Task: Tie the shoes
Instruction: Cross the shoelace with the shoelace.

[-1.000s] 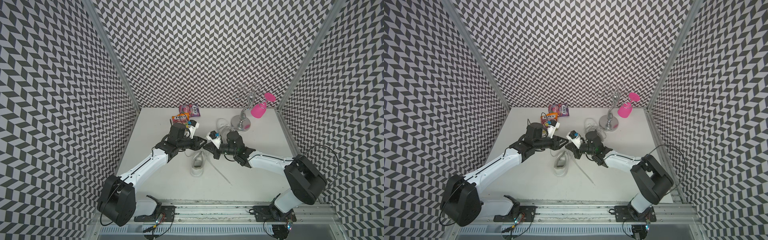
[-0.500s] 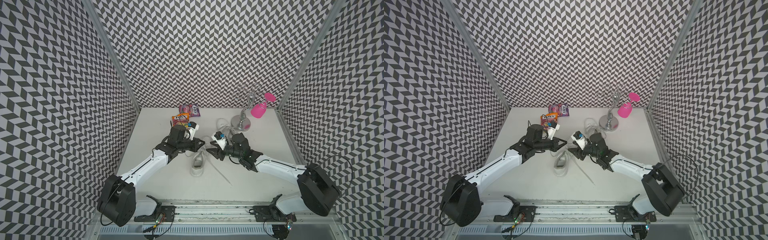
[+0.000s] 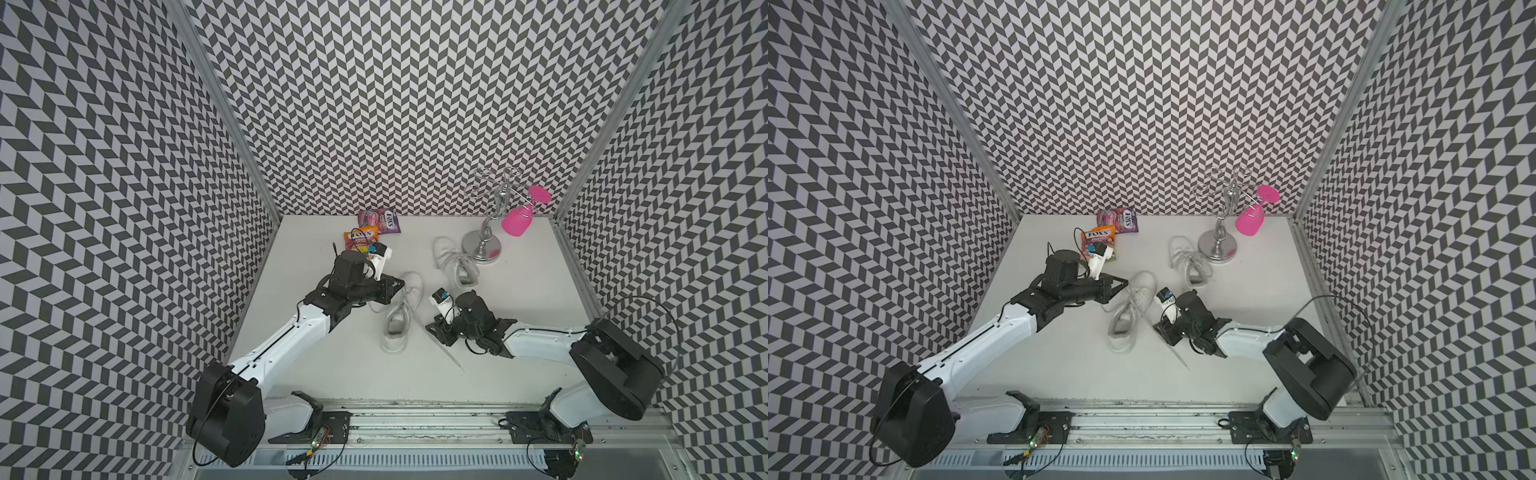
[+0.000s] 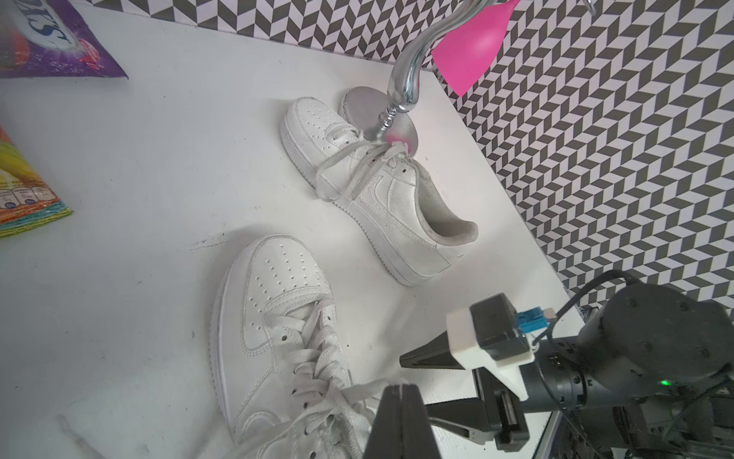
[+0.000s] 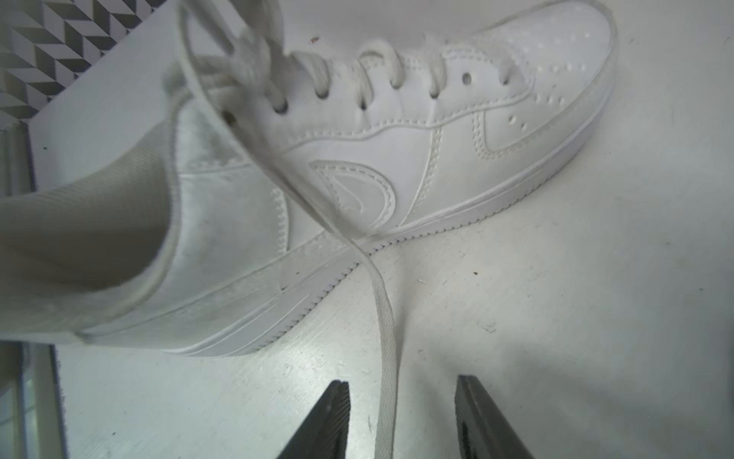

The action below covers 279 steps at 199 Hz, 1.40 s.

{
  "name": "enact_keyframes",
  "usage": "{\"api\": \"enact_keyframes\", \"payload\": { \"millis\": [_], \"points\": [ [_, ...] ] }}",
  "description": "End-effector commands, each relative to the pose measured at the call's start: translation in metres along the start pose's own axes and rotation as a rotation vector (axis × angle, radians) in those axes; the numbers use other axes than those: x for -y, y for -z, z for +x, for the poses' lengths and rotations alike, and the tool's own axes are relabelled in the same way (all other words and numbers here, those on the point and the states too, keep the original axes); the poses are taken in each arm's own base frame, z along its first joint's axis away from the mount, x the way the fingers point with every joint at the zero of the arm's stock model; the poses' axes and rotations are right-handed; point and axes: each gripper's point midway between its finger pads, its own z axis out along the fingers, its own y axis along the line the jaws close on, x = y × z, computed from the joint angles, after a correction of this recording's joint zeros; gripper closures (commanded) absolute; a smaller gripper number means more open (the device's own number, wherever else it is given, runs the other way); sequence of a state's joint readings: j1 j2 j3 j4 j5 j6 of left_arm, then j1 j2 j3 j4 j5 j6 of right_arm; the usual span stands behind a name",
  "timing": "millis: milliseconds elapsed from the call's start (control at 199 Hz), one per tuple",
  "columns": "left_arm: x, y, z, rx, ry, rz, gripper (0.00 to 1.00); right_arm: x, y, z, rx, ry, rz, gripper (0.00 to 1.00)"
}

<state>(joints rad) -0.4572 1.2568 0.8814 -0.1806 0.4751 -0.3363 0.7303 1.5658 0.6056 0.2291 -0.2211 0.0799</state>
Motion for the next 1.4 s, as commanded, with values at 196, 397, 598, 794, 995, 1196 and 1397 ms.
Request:
{"api": "enact_keyframes", "payload": {
  "millis": [196,397,598,794,995,1196,1397],
  "points": [
    [0.001,0.007,-0.003,0.019,-0.016,-0.001,0.97,-0.009,-0.031,-0.012,0.010,0.023,0.001,0.52],
    [0.001,0.008,-0.004,0.022,-0.018,-0.001,0.97,-0.008,-0.040,0.002,-0.039,0.026,0.035,0.54],
    [0.000,0.011,-0.005,0.029,-0.014,-0.003,0.97,-0.004,-0.035,0.018,-0.059,0.019,0.071,0.64],
    [0.001,0.014,-0.007,0.040,-0.016,-0.004,0.97,-0.003,-0.035,0.031,-0.086,0.025,0.090,0.70],
    [0.001,0.015,-0.007,0.040,-0.014,-0.007,0.97,0.001,-0.029,0.030,-0.084,0.031,0.133,0.87],
    [0.008,0.016,-0.003,0.031,-0.029,0.029,0.97,-0.008,-0.010,0.006,0.002,0.011,0.089,1.00],
    [0.018,0.017,0.010,-0.001,-0.037,0.080,0.96,-0.028,0.019,-0.037,0.127,-0.057,-0.082,1.00]
  ]
}}
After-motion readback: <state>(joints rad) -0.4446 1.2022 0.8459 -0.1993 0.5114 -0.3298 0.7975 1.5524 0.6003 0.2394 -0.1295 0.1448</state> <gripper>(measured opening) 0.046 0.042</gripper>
